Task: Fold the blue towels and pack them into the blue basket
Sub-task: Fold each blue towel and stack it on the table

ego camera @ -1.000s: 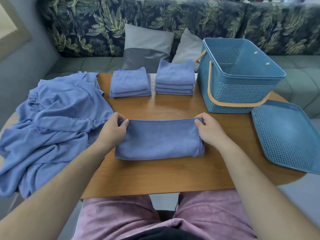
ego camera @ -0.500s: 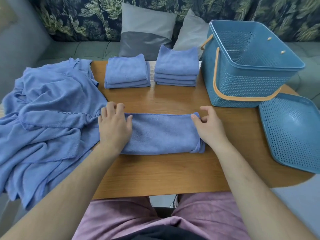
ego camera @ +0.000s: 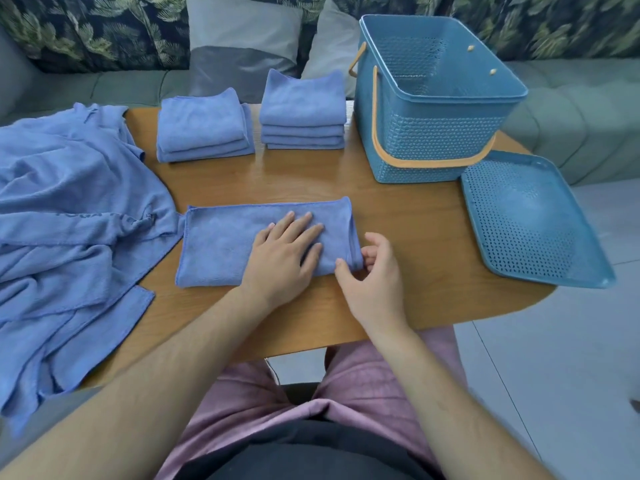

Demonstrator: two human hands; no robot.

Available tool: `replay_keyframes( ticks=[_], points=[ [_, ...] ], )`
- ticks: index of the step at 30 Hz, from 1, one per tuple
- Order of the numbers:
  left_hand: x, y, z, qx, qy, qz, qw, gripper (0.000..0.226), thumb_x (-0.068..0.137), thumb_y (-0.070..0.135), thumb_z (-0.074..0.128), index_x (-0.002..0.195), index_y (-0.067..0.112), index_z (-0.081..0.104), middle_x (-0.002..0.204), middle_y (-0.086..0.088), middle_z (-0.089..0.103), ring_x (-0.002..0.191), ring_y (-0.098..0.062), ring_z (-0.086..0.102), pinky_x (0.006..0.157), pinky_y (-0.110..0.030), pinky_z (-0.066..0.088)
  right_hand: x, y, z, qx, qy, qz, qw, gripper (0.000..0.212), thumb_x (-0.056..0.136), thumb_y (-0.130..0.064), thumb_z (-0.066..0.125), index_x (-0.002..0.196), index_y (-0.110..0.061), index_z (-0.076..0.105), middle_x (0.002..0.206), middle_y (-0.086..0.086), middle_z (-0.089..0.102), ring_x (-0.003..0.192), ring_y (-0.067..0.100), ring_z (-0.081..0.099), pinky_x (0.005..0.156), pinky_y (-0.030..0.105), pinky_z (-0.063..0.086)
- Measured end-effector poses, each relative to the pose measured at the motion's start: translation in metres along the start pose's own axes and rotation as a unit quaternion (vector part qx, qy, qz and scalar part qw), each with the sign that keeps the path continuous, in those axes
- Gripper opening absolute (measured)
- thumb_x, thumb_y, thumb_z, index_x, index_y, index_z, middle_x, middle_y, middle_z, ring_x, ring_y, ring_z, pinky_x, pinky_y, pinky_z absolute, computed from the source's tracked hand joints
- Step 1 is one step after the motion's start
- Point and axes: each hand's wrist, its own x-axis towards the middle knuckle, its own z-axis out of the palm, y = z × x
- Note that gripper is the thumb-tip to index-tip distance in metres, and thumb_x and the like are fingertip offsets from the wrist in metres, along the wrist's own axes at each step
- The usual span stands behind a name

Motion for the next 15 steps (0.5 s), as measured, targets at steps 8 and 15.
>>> replay_keyframes(
  ticks=[8, 15],
  points=[
    [0.0007, -0.0006, -0.0014, 0.008, -0.007, -0.005, 1.0, 0.05, 0.101, 0.048, 0.032, 0.142, 0.032, 0.055, 0.154, 0.009, 0.047, 0.147, -0.019, 0.035, 0.117, -0.045, 0.028, -0.006, 0.0065, -0.0008, -0.124, -0.006, -0.049, 0.991, 0.079, 0.071, -0.035, 0.077, 0.139, -0.015, 0.045, 0.106, -0.006, 0.061, 0.107, 0.021, 0.052, 0.095, 0.039, 0.04],
    [0.0001, 0.0005, -0.0004, 0.022, -0.003, -0.004, 1.0, 0.051, 0.102, 0.048, 0.03, 0.143, 0.032, 0.054, 0.154, 0.009, 0.046, 0.148, -0.019, 0.034, 0.118, -0.043, 0.027, -0.0038, 0.0061, -0.0007, -0.034, -0.002, -0.082, 0.996, 0.051, 0.081, -0.016, 0.07, 0.129, -0.023, 0.054, 0.104, -0.012, 0.063, 0.099, 0.016, 0.056, 0.093, 0.041, 0.047]
  ],
)
